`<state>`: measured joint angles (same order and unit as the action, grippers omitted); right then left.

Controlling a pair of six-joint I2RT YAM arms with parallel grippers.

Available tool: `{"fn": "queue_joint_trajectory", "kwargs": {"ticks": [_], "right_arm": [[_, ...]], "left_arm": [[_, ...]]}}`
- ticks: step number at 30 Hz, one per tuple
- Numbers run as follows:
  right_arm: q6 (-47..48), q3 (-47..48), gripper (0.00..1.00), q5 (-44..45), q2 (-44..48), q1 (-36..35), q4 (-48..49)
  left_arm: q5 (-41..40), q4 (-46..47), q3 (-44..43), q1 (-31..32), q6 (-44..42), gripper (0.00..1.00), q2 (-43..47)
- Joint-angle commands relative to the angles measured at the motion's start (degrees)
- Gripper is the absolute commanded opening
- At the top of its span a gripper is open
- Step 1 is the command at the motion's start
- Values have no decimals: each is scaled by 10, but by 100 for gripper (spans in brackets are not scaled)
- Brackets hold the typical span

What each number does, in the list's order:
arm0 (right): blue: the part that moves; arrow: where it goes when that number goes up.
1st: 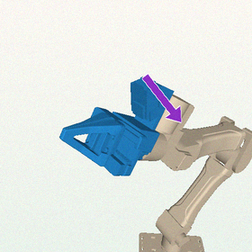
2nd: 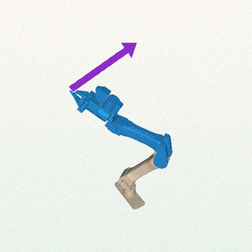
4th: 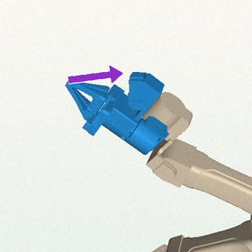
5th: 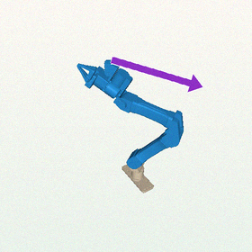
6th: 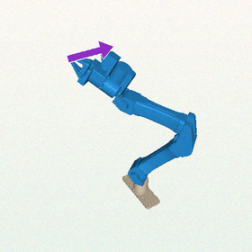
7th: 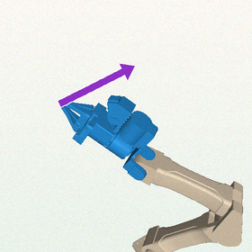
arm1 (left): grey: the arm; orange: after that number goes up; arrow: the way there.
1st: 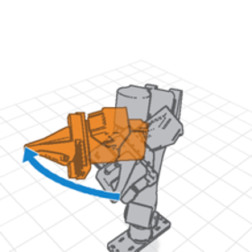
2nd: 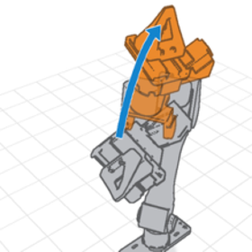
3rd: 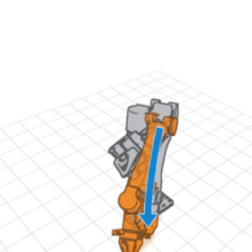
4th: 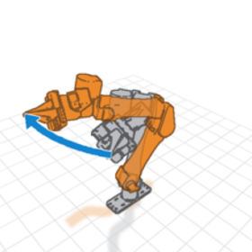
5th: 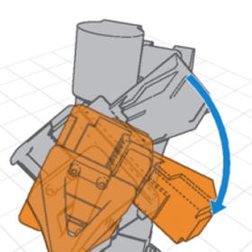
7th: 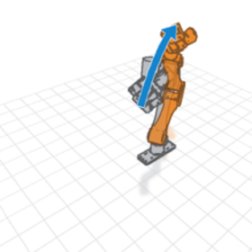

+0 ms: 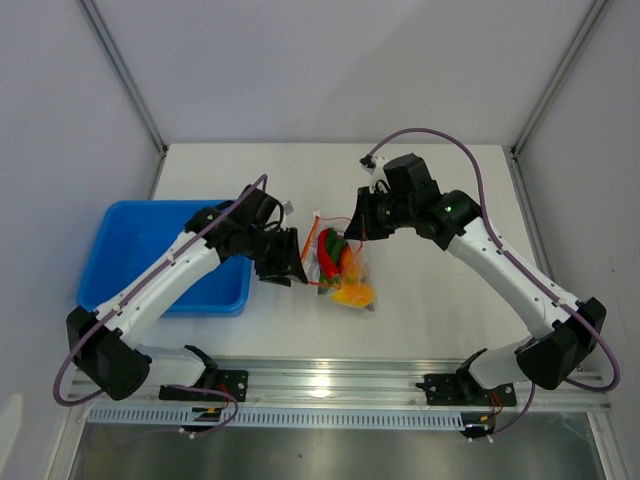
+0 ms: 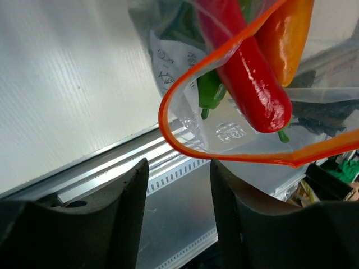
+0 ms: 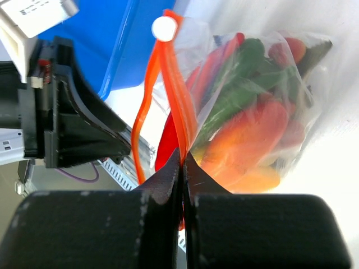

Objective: Place the food in the zip-top bag and seal the zipper
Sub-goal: Place the fake vegetable in the zipper food storage bag.

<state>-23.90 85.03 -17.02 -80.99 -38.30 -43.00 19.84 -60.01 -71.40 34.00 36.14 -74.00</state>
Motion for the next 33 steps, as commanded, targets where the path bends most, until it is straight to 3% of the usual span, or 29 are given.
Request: {"fn": "queue_joint_trajectory", "kwargs": {"ticks": [1,3,8,17,20,23,24,33], "right_arm": [[3,34,0,-7,27,2,16],[3,34,0,-6,27,4,13],[3,34,0,-7,26,4,12],[5,33,0,-8,24,4,7],[8,33,0,-11,23,5,4],[12,31,0,-13,23,9,-4],[14,29,0,-14,24,9,-8],[52,27,0,23,34,22,-58]], "left_arm": [[49,56,6,-2,-15,52,-13],[54,74,9,-3,-12,55,-18],[52,78,3,-8,-13,51,-40],[71,96,19,-10,-6,34,-57],[69,87,3,-11,-10,23,-68],[55,62,-34,-13,-19,3,-77],[41,54,-70,-13,-22,0,-82],[92,29,-246,-3,-70,1,-126]]}}
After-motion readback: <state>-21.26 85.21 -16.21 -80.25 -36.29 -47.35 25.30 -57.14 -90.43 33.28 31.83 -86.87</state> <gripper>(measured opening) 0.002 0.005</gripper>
